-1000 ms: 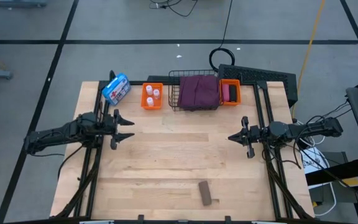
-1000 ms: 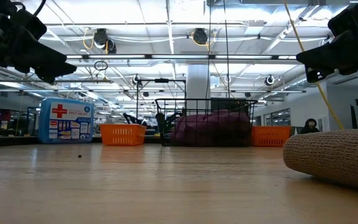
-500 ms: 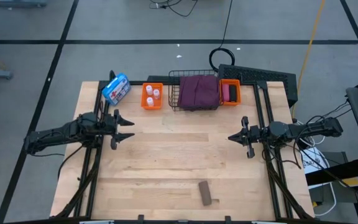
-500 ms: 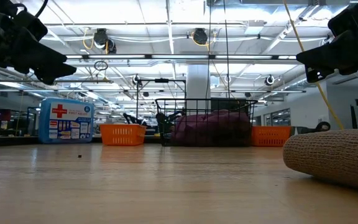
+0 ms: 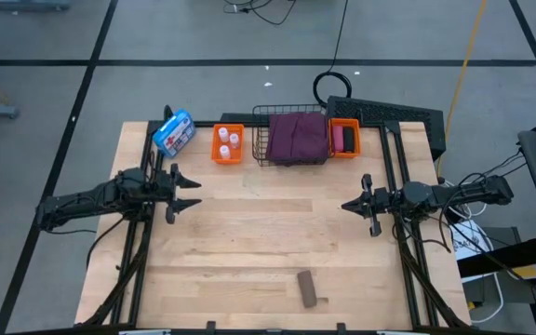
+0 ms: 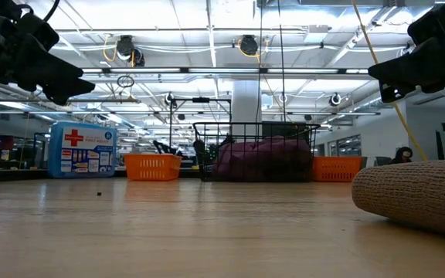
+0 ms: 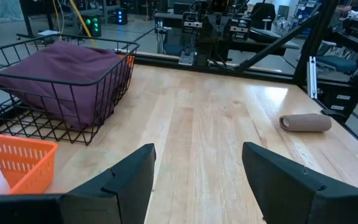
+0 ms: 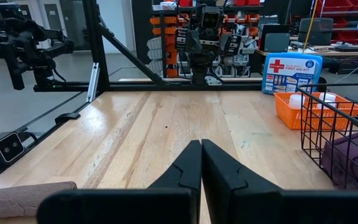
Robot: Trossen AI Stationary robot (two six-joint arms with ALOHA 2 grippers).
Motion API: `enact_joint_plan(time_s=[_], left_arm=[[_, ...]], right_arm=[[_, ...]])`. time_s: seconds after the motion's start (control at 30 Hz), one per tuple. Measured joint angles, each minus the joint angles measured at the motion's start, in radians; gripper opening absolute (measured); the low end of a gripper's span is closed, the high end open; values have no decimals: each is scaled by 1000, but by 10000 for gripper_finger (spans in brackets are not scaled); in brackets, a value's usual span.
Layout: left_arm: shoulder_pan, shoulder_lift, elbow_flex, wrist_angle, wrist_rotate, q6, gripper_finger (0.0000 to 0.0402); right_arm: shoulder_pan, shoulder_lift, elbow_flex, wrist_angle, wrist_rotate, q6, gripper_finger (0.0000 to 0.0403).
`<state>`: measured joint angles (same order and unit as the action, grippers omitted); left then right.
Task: Pick & place medical supplies in basket/bin
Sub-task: Put the brown bandage into the right orange bin
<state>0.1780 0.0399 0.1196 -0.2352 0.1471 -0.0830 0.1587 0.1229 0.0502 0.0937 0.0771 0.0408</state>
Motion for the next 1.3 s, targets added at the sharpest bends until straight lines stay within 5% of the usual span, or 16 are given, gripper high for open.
enact_joint_plan(time_s=[0.4,0.77,0.87,0.97,1.1,1.3], left_arm=[[0,0,0,0,0,0,251],[0,0,0,0,0,-1,251],[0,0,0,0,0,-2,251],[0,0,0,0,0,-2,251],[0,0,0,0,0,-3,251],[0,0,0,0,0,-3,251]], right_arm=[[0,1,0,71,-6,-98,0],[1,2,0,474,-58,187,0],[1,3,0,458,-78,87,0],[0,8,0,456,44,-5,0],[0,44,0,460,128,291,0],[31,258,0,714,5,441,0]])
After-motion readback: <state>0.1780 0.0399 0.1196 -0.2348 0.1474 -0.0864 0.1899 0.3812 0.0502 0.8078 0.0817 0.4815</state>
